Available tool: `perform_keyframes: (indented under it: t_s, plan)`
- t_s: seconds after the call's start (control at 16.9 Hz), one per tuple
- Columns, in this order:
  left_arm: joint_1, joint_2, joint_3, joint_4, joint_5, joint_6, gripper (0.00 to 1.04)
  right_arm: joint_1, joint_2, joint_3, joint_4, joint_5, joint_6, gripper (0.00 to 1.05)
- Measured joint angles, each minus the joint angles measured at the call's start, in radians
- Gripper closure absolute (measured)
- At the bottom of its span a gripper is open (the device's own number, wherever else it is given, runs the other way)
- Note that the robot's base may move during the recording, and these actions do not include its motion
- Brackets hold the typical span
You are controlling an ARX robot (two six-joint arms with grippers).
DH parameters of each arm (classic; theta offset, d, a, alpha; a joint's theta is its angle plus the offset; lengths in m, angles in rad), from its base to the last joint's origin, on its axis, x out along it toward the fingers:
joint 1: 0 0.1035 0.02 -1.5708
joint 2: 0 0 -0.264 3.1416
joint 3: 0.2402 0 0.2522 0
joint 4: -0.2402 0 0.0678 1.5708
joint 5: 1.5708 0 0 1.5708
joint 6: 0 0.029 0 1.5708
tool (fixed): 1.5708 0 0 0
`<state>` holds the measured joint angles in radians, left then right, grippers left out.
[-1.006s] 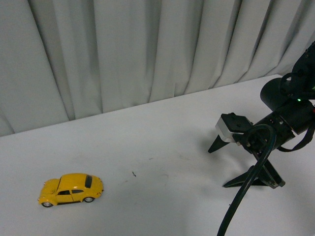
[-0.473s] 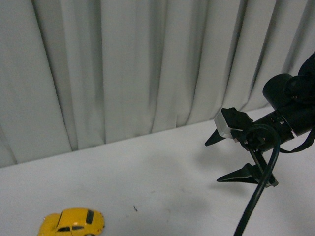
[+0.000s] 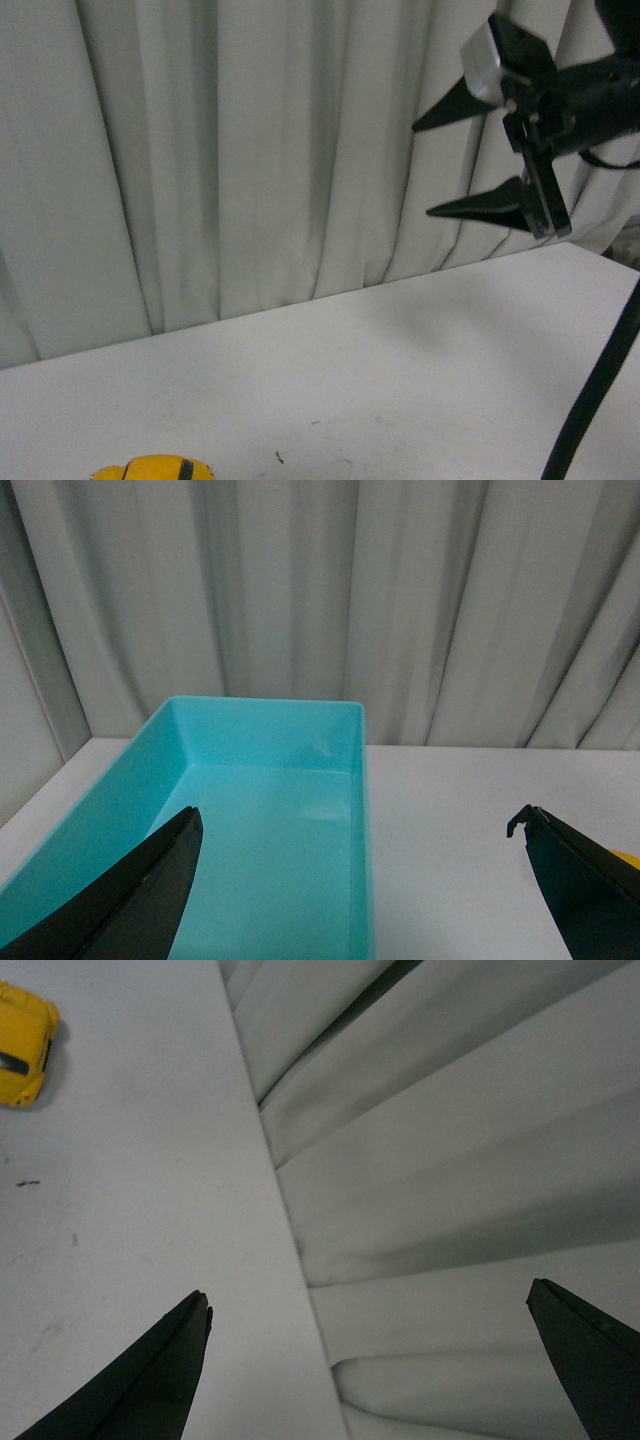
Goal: Wind up and store yellow beetle toy
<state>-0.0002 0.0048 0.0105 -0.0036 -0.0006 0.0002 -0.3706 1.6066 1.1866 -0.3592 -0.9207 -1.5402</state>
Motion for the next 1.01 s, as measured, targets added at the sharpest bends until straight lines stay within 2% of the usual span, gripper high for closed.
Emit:
perform_keyframes:
  t_s: [0.12, 0.18, 0.24, 0.3, 0.35, 0.47, 0.53, 0.59, 0.65, 0.83, 0.89, 1.01]
  plan:
    - [0.000, 0.000, 0.000, 0.000, 0.000, 0.000, 0.07, 0.019, -0.104, -0.017, 0.000, -0.018, 0.007, 0.06]
    - [0.000, 0.000, 0.000, 0.000, 0.000, 0.000, 0.07, 0.052, -0.179, -0.113, 0.228, 0.091, 0.120, 0.12]
    - [0.000, 0.000, 0.000, 0.000, 0.001, 0.000, 0.07, 0.115, -0.304, -0.303, 0.520, 0.354, 0.390, 0.24]
    - [0.000, 0.000, 0.000, 0.000, 0.000, 0.000, 0.07, 0.164, -0.402, -0.457, 0.702, 0.519, 0.631, 0.35]
    - [0.000, 0.000, 0.000, 0.000, -0.002, 0.000, 0.07, 0.194, -0.498, -0.595, 0.851, 0.661, 0.940, 0.48]
    - [0.000, 0.000, 0.000, 0.000, 0.000, 0.000, 0.07, 0.215, -0.657, -0.776, 0.921, 0.771, 1.315, 0.71]
    - [0.000, 0.000, 0.000, 0.000, 0.000, 0.000, 0.07, 0.231, -0.695, -0.833, 0.926, 0.786, 1.413, 0.82]
    - [0.000, 0.000, 0.000, 0.000, 0.000, 0.000, 0.07, 0.250, -0.720, -0.881, 0.932, 0.797, 1.464, 0.94]
    - [0.000, 0.000, 0.000, 0.000, 0.000, 0.000, 0.07, 0.266, -0.752, -0.922, 0.935, 0.808, 1.490, 1.03]
    - [0.000, 0.000, 0.000, 0.000, 0.000, 0.000, 0.07, 0.304, -0.852, -1.003, 0.929, 0.865, 1.519, 1.03]
    - [0.000, 0.000, 0.000, 0.000, 0.000, 0.000, 0.07, 0.363, -0.884, -1.028, 0.916, 0.912, 1.522, 1.03]
    - [0.000, 0.000, 0.000, 0.000, 0.000, 0.000, 0.07, 0.375, -0.947, -1.068, 0.894, 0.918, 1.523, 1.03]
